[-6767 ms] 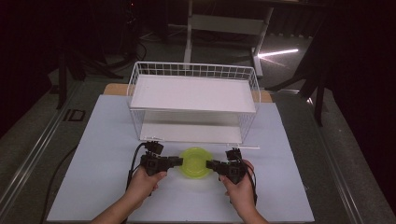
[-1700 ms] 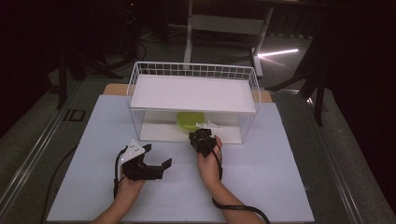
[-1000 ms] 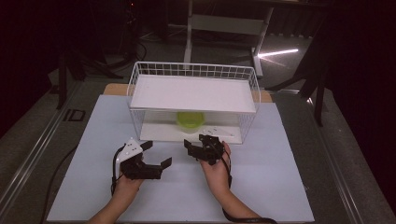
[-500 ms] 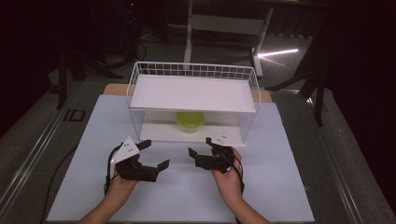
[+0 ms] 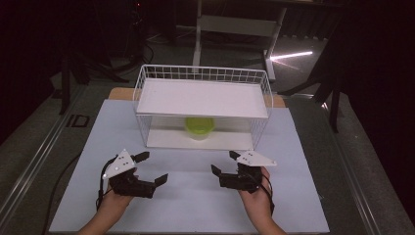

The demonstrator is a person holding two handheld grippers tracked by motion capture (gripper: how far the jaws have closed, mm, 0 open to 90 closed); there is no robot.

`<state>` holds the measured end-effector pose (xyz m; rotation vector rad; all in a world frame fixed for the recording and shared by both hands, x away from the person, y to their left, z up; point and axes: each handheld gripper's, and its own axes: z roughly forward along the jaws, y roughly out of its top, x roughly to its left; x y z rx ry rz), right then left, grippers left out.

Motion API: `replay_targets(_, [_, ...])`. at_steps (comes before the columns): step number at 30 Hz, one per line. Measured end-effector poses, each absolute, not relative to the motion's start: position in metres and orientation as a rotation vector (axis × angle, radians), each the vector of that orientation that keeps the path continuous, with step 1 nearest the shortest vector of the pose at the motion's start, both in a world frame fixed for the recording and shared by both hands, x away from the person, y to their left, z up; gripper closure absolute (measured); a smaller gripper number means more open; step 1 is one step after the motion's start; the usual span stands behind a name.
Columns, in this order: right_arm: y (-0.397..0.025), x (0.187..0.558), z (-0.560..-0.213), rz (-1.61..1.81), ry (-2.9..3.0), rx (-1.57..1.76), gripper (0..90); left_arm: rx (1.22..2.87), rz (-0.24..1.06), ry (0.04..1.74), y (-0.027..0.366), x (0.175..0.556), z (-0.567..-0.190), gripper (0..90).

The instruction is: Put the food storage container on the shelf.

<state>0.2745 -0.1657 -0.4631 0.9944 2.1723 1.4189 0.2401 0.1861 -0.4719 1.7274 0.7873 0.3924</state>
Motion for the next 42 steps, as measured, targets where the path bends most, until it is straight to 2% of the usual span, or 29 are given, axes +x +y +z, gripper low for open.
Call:
replay_targets(29, [-0.231, 0.245, -0.486, 1.344, 2.203, 1.053, 18.7, 1.762, 0.396, 0.859, 0.218, 0.215, -0.502, 0.5])
replay_targets(42, [-0.234, 0.252, -0.505, 1.312, 2.229, 1.082, 18.6, 1.758, 0.357, 0.860, 0.218, 0.216, -0.516, 0.6])
